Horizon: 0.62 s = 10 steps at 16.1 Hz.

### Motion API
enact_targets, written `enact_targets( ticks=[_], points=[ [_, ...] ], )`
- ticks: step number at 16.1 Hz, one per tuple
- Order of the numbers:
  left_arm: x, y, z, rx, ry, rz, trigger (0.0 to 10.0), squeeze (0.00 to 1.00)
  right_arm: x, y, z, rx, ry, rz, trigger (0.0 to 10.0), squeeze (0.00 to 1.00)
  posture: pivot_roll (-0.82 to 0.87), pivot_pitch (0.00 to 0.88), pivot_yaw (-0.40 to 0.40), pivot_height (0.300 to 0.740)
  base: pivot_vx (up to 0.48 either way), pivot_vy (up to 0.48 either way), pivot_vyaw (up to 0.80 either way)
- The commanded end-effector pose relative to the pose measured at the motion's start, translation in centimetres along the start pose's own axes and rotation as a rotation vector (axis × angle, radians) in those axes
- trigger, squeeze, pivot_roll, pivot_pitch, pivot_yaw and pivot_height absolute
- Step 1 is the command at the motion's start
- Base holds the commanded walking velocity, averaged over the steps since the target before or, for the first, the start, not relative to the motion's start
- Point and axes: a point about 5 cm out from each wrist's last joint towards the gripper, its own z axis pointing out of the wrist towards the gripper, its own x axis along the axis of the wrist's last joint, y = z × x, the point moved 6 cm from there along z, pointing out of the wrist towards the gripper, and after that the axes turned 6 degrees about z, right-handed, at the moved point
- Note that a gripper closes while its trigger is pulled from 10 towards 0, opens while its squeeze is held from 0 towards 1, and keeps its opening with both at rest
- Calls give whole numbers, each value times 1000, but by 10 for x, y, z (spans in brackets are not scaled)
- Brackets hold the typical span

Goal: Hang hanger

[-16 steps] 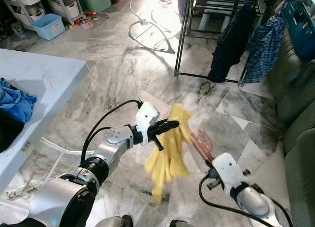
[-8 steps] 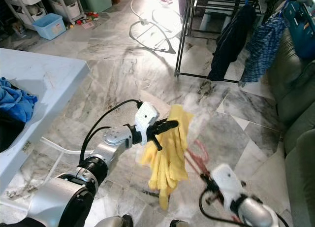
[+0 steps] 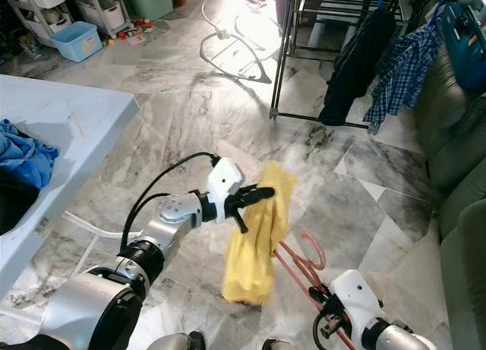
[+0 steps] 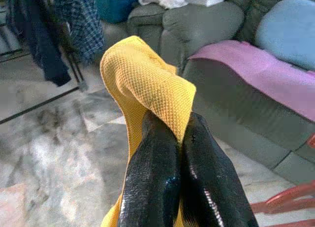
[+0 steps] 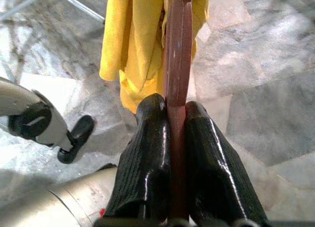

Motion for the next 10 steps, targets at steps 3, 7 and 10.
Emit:
enact_targets(
  ticks=[3,7,10],
  points=[
    [15,16,6,-130,58,98,10000,0,2,-19,-2,102,-18,0,10000,0,-57,132,39,740,0,0,0],
    [-9,25,-13,-232,-40,179,10000,0,-14,-23,-19,159,-106,16,10000,0,-54,141,37,740,0,0,0],
    [-9,23,-16,-248,-45,197,10000,0,-13,-25,-21,170,-104,21,10000,0,-57,144,36,740,0,0,0]
  ],
)
